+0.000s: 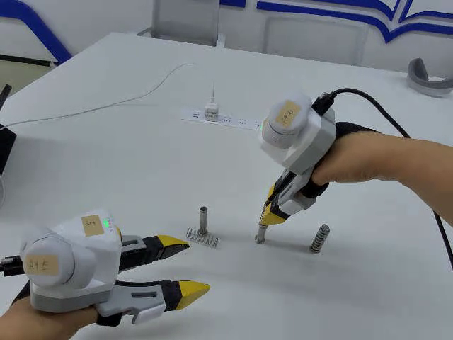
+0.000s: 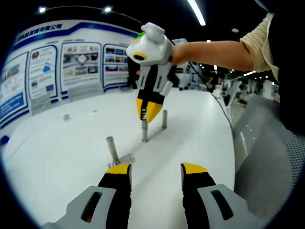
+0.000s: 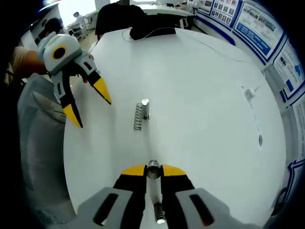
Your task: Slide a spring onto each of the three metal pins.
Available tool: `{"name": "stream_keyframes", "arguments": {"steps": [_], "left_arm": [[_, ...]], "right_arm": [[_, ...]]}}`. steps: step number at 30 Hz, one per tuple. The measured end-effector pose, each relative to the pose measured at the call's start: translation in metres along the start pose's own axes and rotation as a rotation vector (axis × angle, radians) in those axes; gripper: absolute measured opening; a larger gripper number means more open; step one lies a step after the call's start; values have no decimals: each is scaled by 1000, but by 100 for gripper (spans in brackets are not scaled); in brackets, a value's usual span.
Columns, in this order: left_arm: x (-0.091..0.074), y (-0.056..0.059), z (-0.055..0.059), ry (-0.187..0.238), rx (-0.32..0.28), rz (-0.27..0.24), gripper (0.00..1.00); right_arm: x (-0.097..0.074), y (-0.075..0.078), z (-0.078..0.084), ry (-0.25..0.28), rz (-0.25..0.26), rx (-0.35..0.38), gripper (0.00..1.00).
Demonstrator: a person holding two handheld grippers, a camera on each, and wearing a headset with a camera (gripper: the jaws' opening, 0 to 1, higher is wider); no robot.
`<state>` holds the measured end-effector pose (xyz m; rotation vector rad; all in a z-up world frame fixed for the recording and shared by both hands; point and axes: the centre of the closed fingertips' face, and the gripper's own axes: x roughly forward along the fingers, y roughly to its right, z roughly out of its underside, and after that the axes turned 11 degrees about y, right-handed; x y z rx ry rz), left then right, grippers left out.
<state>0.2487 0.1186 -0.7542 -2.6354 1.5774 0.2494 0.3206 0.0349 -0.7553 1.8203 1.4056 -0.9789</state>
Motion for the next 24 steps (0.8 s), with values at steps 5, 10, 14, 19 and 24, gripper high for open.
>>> {"name": "stream_keyframes", "arguments": {"steps": [5,10,14,19,24], "left_arm": [[-1,0,0,-2,-1,-1,42],[-1,0,1,-3,-2,1,42],[-1,1,0,-1,-2,1,42],[-1,1,1,-2,-2,1,42],[-2,0,1,-2,-6,-3,42]], "right_arm": [[6,2,4,-5,1,11,13],[11,4,8,-9,4,20,13],[14,4,10,-10,5,29,13],[18,5,11,-15,5,30,13],[22,5,14,-20,3,37,13]]}}
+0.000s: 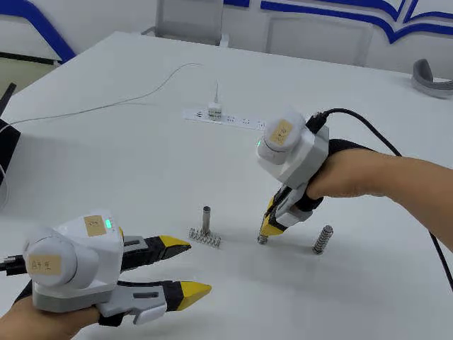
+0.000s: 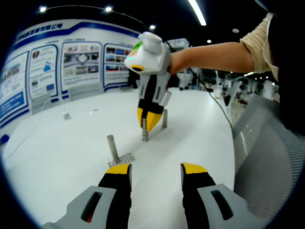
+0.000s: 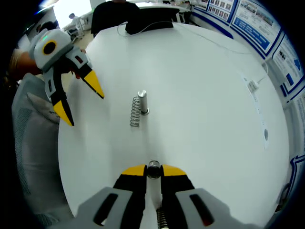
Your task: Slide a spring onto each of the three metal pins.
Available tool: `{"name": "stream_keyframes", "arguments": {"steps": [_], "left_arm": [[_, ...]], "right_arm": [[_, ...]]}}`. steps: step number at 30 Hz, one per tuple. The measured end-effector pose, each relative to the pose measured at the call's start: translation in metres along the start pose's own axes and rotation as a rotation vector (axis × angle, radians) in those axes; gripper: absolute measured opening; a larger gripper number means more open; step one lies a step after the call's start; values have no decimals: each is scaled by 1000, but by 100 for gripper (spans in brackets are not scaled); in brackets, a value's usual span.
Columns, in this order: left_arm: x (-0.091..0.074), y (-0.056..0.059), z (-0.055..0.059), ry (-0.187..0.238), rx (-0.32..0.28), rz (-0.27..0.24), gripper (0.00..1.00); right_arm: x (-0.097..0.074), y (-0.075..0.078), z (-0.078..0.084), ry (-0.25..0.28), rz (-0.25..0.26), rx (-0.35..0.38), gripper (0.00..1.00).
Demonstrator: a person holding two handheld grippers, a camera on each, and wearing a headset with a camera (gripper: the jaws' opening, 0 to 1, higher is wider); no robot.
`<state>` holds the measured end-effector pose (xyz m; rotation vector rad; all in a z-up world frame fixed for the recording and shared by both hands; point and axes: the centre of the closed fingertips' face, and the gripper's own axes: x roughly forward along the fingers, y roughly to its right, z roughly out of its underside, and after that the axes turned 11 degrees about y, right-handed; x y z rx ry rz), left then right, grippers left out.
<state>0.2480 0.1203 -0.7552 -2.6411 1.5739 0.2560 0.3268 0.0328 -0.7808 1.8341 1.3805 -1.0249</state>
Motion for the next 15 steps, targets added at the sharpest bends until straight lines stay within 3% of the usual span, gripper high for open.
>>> {"name": "stream_keyframes", "arguments": {"steps": [15], "left_arm": [[-1,-1,2,0,-6,-6,42]], "right_arm": [[7,0,4,-10,3,-5,13]]}}
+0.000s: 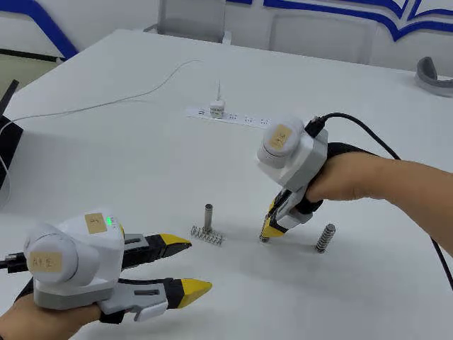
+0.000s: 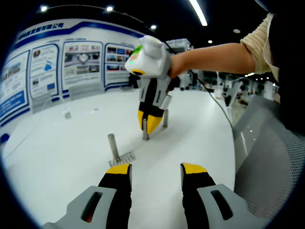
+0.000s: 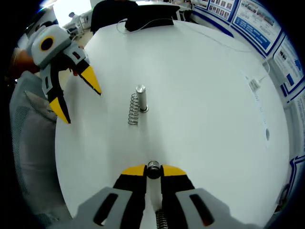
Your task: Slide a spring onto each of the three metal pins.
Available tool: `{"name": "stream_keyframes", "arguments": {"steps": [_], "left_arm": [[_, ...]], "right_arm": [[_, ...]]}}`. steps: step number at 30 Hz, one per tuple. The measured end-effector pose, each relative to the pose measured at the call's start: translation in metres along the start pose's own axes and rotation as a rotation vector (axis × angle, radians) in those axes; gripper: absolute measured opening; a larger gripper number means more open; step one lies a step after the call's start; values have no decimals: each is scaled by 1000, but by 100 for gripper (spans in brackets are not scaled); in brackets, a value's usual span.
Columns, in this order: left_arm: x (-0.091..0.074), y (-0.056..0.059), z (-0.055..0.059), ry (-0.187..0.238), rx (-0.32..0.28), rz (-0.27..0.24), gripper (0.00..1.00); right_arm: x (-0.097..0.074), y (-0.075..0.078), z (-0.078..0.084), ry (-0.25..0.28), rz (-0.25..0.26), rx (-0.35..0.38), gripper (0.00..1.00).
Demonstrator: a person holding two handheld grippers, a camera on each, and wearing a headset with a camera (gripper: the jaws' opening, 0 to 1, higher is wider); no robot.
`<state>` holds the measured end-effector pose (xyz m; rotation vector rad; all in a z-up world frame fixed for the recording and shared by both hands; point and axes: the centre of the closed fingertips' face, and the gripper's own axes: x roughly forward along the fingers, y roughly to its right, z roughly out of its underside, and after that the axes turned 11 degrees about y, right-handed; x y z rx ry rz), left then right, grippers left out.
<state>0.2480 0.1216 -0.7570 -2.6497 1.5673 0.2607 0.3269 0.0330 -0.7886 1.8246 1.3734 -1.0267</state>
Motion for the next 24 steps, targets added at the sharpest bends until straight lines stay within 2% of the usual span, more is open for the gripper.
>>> {"name": "stream_keyframes", "arguments": {"steps": [9,24], "left_arm": [[0,0,0,0,-1,-2,42],[1,0,0,0,0,0,42]], "right_arm": [[2,-1,0,1,-4,-9,13],[-4,-2,-5,27,8,-33,22]]}}
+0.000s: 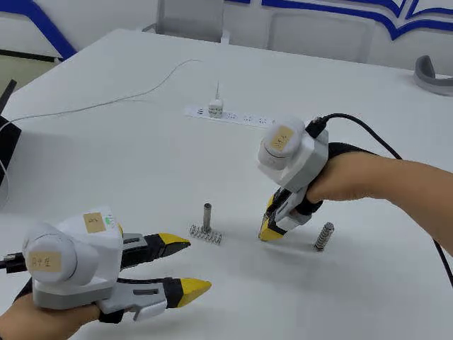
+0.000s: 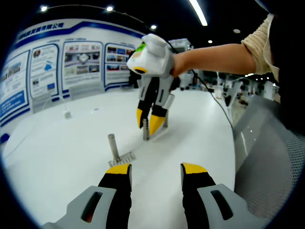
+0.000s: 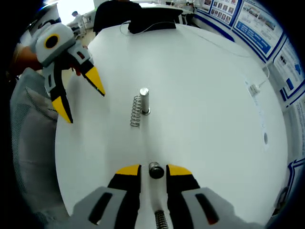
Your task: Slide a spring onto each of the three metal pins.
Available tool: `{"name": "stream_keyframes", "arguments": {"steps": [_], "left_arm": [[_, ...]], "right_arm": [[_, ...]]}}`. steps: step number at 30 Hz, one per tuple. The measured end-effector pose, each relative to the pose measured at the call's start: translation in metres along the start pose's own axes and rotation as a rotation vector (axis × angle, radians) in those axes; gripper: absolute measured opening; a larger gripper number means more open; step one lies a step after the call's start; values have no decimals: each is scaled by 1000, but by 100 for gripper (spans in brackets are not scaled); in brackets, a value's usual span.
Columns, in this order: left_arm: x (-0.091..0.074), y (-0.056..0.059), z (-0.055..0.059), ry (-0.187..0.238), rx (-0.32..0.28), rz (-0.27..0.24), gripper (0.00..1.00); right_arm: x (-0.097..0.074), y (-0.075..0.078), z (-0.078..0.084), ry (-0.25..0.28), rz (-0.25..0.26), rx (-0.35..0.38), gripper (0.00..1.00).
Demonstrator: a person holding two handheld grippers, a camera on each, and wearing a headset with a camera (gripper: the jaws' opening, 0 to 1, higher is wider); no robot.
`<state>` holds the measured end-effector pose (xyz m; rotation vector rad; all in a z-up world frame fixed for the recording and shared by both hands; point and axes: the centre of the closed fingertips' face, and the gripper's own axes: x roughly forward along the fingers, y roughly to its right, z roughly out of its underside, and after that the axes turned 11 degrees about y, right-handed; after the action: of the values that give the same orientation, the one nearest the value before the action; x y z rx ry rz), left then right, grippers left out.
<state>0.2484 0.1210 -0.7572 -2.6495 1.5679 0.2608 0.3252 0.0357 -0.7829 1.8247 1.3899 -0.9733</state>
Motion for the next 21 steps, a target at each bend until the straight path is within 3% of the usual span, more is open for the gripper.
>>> {"name": "stream_keyframes", "arguments": {"steps": [10,21], "left_arm": [[1,2,-1,1,4,4,42],[-2,1,-1,1,2,-2,42]], "right_arm": [[-4,-1,-19,45,23,-22,23],[7,-14,-41,93,2,-24,22]]}}
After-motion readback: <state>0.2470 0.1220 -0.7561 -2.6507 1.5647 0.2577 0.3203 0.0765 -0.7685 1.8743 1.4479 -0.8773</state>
